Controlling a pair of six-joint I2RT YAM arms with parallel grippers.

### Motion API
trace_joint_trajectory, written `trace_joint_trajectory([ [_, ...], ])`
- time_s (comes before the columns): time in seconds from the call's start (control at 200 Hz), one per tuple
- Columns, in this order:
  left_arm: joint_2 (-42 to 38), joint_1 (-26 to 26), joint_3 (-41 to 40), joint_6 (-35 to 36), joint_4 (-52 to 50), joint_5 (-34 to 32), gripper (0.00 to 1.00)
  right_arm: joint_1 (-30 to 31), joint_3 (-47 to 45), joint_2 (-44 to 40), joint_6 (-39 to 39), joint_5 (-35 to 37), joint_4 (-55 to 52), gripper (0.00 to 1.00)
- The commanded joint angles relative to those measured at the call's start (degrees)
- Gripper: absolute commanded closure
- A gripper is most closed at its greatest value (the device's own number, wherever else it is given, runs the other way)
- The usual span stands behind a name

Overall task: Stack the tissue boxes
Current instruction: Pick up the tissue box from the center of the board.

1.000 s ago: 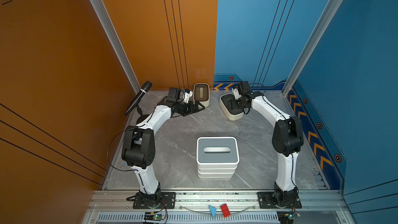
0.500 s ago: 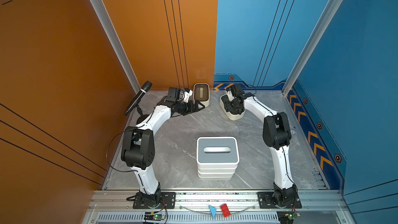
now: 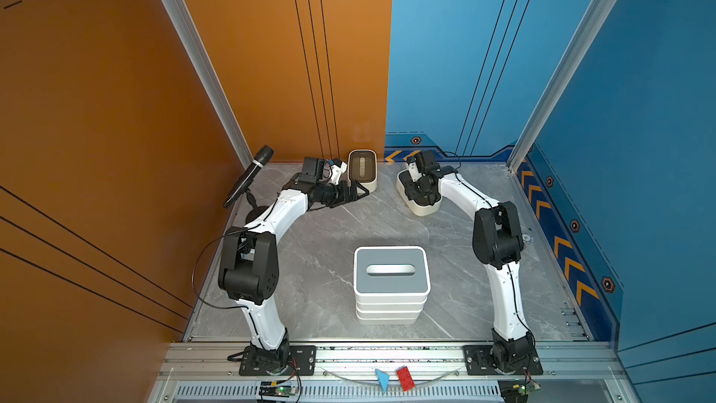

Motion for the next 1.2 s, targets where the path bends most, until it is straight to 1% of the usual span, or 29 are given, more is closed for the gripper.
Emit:
trace_joint_trajectory([
  [0.0,0.62,-0.16,-0.17,-0.48,0.01,1.24,0.02,0.38,1.55,1.97,-0.45,-0.20,-1.48,0.37],
  [0.185,0.80,-0.16,-0.19,-0.61,0.05,1.34,0.02,0.94,2.51,3.02,-0.57,-0.53,-2.38,0.38],
  [0.385,0.80,-0.20,-0.20,-0.79,0.01,1.32,0.02,1.42,2.52,2.75,-0.39,-0.19,-2.26,0.46],
  [0.531,0.45,-0.16,-0.08,-0.97,0.03,1.50,0.02,1.69,2.17,1.59,-0.46,0.18,-2.38,0.47],
  [0.606,0.06,-0.25,-0.21,-1.05,0.05,1.50,0.02,1.87,1.75,0.42,-0.48,0.11,-2.51,0.52],
  [0.836,-3.59,-0.17,-2.00,-1.45,1.75,0.38,0.02,1.96,-2.34,-6.44,0.38,-1.02,-2.98,0.60],
  [0.971,-5.81,0.93,-3.67,-3.45,4.11,0.27,0.02,1.22,-6.55,-11.87,1.42,-2.83,-2.93,0.62],
  [1.021,-7.08,1.07,-4.61,-3.91,5.07,-0.76,0.02,0.93,-8.25,-15.53,1.41,-3.84,-2.90,0.62],
  [1.071,-8.24,1.19,-5.62,-5.15,6.22,-2.11,0.02,0.82,-8.99,-17.94,0.79,-4.68,-3.61,0.62],
  [1.106,-8.74,1.17,-6.01,-6.64,6.39,-3.02,0.02,0.82,-11.14,-19.67,0.22,-5.16,-4.31,0.62],
  [1.196,-10.12,1.60,-6.72,-9.52,6.45,-2.32,0.02,0.90,-13.37,-24.14,-1.28,-5.86,-6.15,0.63],
])
